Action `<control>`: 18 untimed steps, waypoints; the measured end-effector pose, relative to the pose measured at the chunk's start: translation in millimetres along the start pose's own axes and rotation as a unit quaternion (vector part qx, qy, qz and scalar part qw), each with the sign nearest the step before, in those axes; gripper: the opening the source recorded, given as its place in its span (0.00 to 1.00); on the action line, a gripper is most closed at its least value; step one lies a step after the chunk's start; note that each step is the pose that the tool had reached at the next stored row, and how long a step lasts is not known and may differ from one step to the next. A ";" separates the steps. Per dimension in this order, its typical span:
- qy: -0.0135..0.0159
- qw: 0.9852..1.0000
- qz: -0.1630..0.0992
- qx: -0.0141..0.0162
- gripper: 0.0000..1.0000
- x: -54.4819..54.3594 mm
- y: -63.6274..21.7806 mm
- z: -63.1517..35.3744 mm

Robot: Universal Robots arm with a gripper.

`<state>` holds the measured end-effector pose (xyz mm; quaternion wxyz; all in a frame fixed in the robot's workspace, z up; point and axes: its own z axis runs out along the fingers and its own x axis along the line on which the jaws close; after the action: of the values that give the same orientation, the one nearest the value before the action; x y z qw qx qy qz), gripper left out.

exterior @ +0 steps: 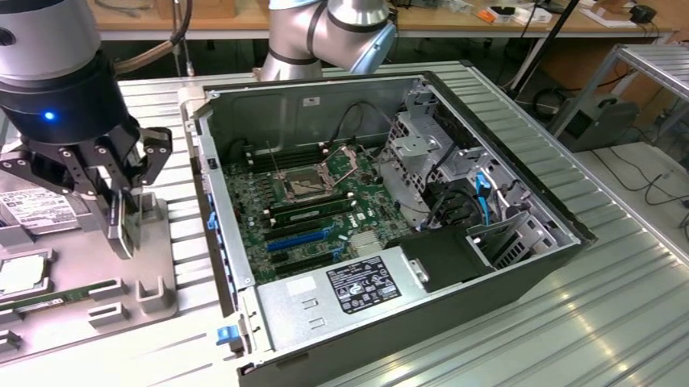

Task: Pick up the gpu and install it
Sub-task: 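Pick up the gpu and move the gpu toward the slot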

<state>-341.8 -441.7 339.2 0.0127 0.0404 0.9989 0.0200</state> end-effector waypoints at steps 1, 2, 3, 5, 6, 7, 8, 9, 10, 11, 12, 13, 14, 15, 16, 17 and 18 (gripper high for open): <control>0.000 1.000 0.000 0.000 0.27 0.0 0.1 -2.0; 0.000 1.000 0.001 0.000 0.27 -0.1 0.2 -3.9; 0.000 1.000 0.001 0.000 0.27 -0.1 0.2 -5.8; 0.000 1.000 0.003 0.000 0.27 -0.3 0.5 -11.9; 0.000 1.000 0.004 0.000 0.27 -0.4 0.6 -15.6; 0.000 1.000 0.004 0.000 0.27 -0.4 0.7 -16.9; 0.000 1.000 0.005 0.000 0.27 -0.4 0.8 -18.5; 0.000 1.000 0.006 0.000 0.27 -0.5 0.8 -20.2; 0.000 1.000 0.006 0.000 0.27 -0.5 0.9 -22.1; 0.000 1.000 0.007 0.000 0.27 -0.6 1.0 -24.0; 0.000 1.000 0.007 0.000 0.27 -0.6 1.1 -26.1; 0.000 1.000 0.008 0.000 0.27 -0.6 1.1 -27.3; 0.000 1.000 0.009 0.000 0.27 -0.7 1.2 -29.3; 0.000 1.000 0.009 0.000 0.27 -0.7 1.3 -31.5; 0.000 1.000 0.010 0.000 0.27 -0.8 1.4 -33.6; 0.000 1.000 0.010 0.000 0.27 -0.8 1.4 -35.2; 0.000 1.000 0.010 0.000 0.27 -0.9 1.5 -36.6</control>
<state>-341.8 -441.7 375.8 0.0129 0.0507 0.9984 0.0200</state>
